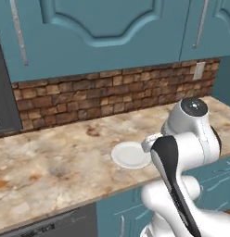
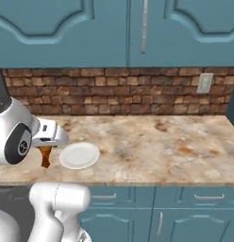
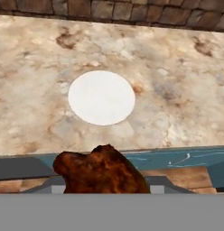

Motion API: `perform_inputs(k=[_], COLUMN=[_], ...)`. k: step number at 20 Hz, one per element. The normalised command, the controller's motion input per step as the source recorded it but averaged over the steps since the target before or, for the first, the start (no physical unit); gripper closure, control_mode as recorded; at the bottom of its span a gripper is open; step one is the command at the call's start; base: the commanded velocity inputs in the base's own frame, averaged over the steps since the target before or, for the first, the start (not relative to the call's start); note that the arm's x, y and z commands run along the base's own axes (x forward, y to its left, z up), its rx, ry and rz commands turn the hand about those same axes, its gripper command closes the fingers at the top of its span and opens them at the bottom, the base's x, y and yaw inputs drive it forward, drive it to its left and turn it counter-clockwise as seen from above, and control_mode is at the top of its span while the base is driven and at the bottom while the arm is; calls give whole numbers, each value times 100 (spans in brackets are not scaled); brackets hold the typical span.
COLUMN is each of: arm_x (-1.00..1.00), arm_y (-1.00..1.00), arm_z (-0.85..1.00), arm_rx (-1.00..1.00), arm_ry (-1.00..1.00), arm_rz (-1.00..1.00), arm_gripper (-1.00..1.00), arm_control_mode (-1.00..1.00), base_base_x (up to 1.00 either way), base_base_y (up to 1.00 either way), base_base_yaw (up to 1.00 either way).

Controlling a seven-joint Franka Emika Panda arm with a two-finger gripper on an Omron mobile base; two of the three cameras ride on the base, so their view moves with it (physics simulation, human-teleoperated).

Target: Place the chicken drumstick on the counter behind the older chicken drumstick on the same shelf of the fridge to maintain FIFO order. Close the fridge door when finished.

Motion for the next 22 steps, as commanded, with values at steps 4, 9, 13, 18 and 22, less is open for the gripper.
perform_inputs(k=[4, 9, 13, 18, 22], arm_x=[0, 0, 0, 0, 0], arm_y=[0, 0, 0, 0, 0], arm_z=[0, 0, 0, 0, 0], arm_rx=[0, 0, 0, 0, 0], arm_ry=[0, 0, 0, 0, 0], arm_rz=[0, 0, 0, 0, 0], arm_gripper=[100, 100, 100, 100, 100], arm_control_mode=[100, 100, 100, 100, 100], base_base_x=[0, -1, -5, 0, 7], base_base_y=[-2, -5, -11, -51, -85], base_base_yaw=[-60, -74, -82, -88, -80])
